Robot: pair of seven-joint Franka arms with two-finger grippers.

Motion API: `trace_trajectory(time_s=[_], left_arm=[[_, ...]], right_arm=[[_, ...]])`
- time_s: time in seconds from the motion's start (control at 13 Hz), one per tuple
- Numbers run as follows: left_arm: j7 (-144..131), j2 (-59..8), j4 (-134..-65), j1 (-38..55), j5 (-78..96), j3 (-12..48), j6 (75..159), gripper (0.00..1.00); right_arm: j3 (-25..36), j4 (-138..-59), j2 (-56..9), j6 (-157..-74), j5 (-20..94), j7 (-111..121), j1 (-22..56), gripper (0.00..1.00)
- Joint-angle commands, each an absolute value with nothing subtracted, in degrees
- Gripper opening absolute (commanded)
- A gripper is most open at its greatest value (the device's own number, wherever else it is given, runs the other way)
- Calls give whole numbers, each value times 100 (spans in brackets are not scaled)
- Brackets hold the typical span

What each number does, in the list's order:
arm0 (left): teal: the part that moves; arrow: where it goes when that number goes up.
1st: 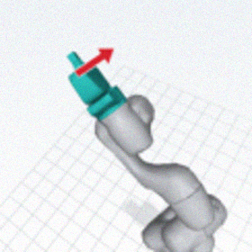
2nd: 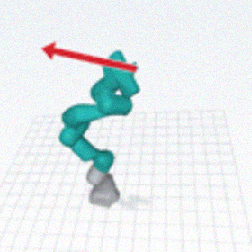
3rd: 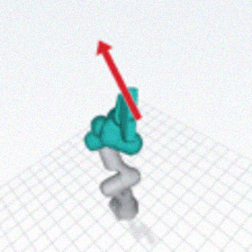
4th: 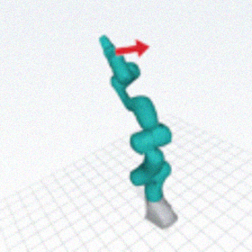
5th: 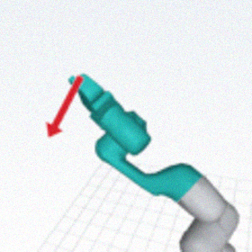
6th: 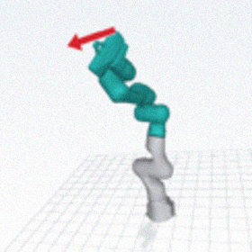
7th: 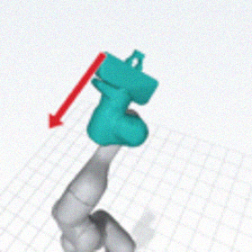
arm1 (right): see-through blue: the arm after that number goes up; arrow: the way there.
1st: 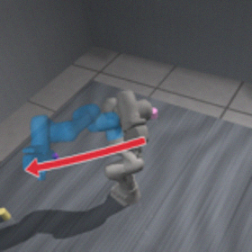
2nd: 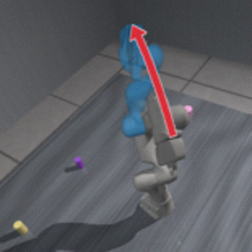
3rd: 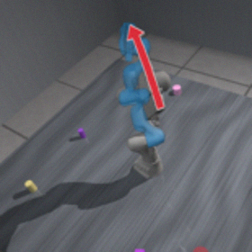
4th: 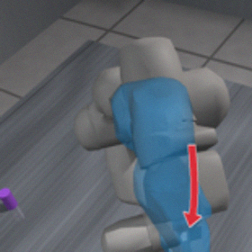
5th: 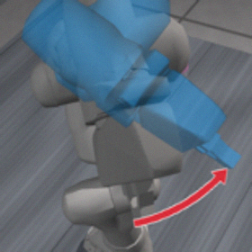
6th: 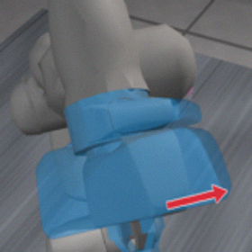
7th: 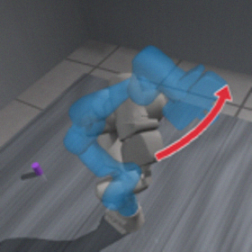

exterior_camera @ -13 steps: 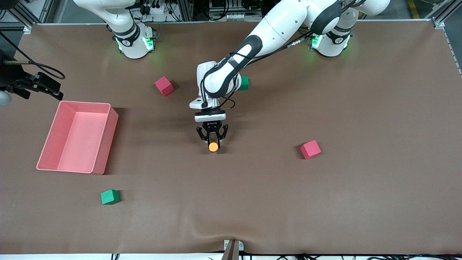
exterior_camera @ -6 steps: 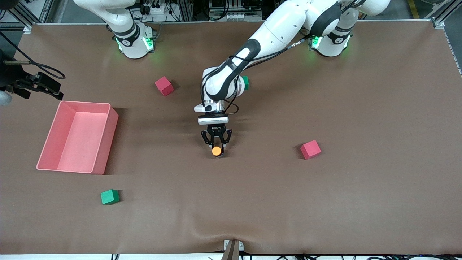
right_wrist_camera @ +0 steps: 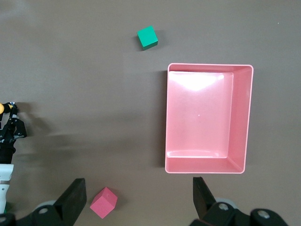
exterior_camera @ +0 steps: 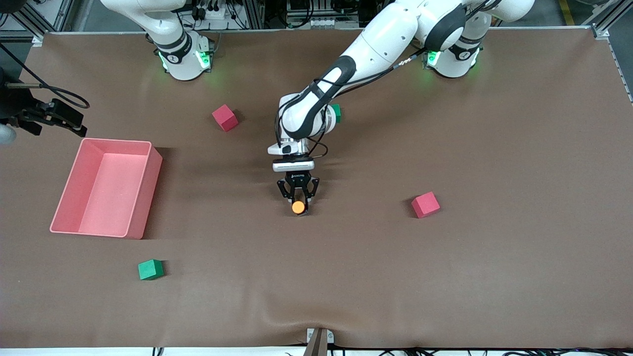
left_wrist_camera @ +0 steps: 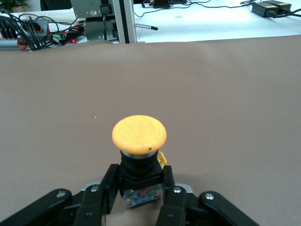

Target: Place and upright button with both arms

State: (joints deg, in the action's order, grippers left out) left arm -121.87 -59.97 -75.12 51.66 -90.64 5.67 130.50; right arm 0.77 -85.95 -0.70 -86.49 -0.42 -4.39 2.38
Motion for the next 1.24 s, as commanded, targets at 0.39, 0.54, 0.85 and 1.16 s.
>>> trace_trajectory(time_s=[0.39,0.54,0.85,1.16], left_arm=[[-12489,-6082,-7225,5203,-9089,650,13017,100],[-12454,-5951,-7216,5194,-8231,904,13017,100],[-11773,-5565,-7172,5159,-6159,1256,13025,100],[-9918,-4521,-7163,5107,-3591,1266,13008,100]], right_arm=[[62,-8473,-132,-8561,-79,-404,202,100],[62,-8464,-141,-8561,-79,-404,211,100],[62,-8464,-141,-8569,-70,-404,211,100],[62,-8464,-141,-8569,-70,-404,220,100]])
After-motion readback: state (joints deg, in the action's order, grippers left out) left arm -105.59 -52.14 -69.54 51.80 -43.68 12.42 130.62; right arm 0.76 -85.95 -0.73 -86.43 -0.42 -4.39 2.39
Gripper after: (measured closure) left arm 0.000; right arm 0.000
